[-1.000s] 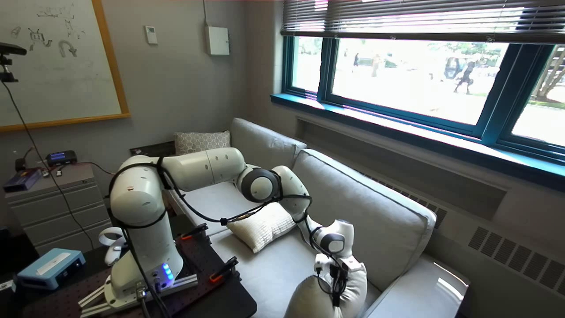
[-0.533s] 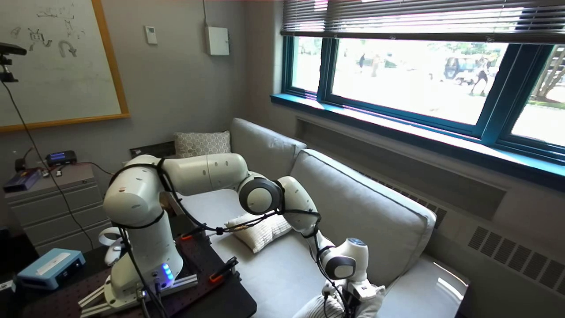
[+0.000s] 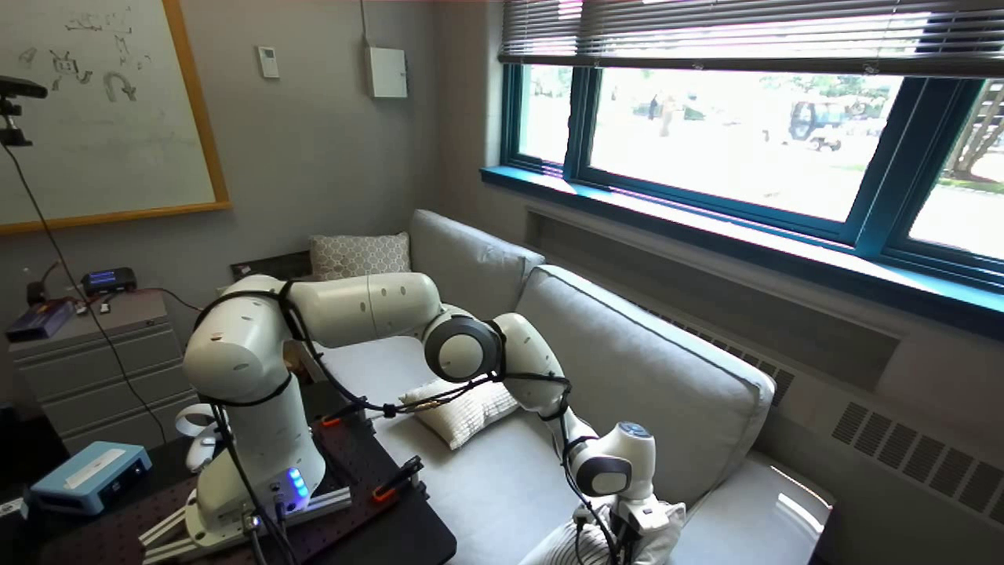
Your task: Arrange the cushions, one in front of the other, against the arm rest
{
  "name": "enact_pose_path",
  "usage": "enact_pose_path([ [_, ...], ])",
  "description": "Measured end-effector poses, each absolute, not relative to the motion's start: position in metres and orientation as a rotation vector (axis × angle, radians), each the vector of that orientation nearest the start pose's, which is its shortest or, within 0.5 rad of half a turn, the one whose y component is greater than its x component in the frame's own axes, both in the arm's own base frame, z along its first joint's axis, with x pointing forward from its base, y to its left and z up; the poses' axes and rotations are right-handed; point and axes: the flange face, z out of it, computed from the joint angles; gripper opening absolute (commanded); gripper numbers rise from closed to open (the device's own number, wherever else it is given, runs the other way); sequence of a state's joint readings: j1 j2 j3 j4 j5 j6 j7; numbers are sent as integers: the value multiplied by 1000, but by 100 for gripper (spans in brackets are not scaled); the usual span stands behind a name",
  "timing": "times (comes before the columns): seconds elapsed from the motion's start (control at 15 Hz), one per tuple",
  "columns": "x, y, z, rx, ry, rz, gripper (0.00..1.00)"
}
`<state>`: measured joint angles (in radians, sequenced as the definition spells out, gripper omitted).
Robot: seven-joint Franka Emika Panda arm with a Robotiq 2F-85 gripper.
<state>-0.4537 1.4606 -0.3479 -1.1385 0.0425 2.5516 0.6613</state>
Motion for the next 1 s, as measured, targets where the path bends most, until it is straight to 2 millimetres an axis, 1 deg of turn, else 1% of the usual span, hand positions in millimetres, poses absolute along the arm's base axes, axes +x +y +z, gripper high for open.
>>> enact_pose_path([
  [0.27, 527, -456, -77, -2863, 1954, -3, 76],
  [0.47, 530, -460, -70, -2866, 1951, -62, 99],
  [0.73, 533, -463, -53, -2870, 1941, -226, 100],
  [1.0, 536, -456, -26, -2862, 1909, -474, 100],
])
